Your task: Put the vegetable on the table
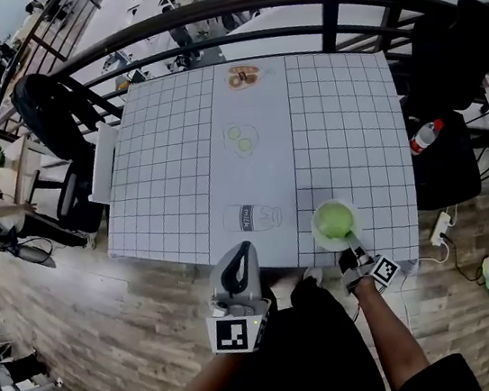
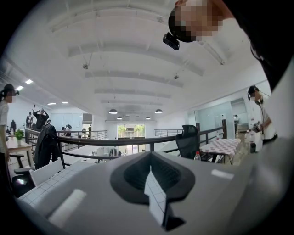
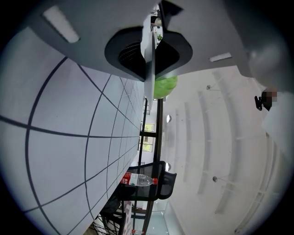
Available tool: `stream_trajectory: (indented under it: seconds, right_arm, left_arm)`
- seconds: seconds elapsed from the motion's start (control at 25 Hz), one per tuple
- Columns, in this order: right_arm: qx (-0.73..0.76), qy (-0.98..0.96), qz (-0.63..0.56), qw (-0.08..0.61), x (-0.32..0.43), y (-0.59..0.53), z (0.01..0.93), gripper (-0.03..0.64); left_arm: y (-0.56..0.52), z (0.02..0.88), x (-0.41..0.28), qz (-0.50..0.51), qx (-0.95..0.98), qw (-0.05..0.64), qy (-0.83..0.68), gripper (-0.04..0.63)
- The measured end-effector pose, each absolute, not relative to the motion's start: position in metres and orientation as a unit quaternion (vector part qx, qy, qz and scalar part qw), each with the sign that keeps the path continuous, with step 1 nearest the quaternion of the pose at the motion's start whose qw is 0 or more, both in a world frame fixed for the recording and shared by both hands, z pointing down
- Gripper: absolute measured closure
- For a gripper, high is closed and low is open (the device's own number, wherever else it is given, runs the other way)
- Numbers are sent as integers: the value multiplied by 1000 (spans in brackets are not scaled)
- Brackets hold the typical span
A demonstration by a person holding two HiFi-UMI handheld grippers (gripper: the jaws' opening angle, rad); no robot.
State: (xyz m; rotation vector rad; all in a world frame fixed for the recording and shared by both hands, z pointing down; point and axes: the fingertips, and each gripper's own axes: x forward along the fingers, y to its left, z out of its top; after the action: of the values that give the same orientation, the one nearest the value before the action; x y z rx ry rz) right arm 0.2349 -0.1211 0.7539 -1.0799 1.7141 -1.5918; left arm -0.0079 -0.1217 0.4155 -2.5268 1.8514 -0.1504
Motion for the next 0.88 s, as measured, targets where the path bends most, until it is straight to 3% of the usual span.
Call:
stream_trajectory:
  seconds: [0.48, 0.88]
  right_arm:
    - [-403, 624, -607, 281, 229, -120, 758, 594]
    - [-428, 613, -600, 283, 229, -105, 759, 592]
  left_arm:
    - [-114, 431, -2, -69, -808, -29, 585, 588]
    - [-119, 423, -2, -48, -820, -5, 570, 588]
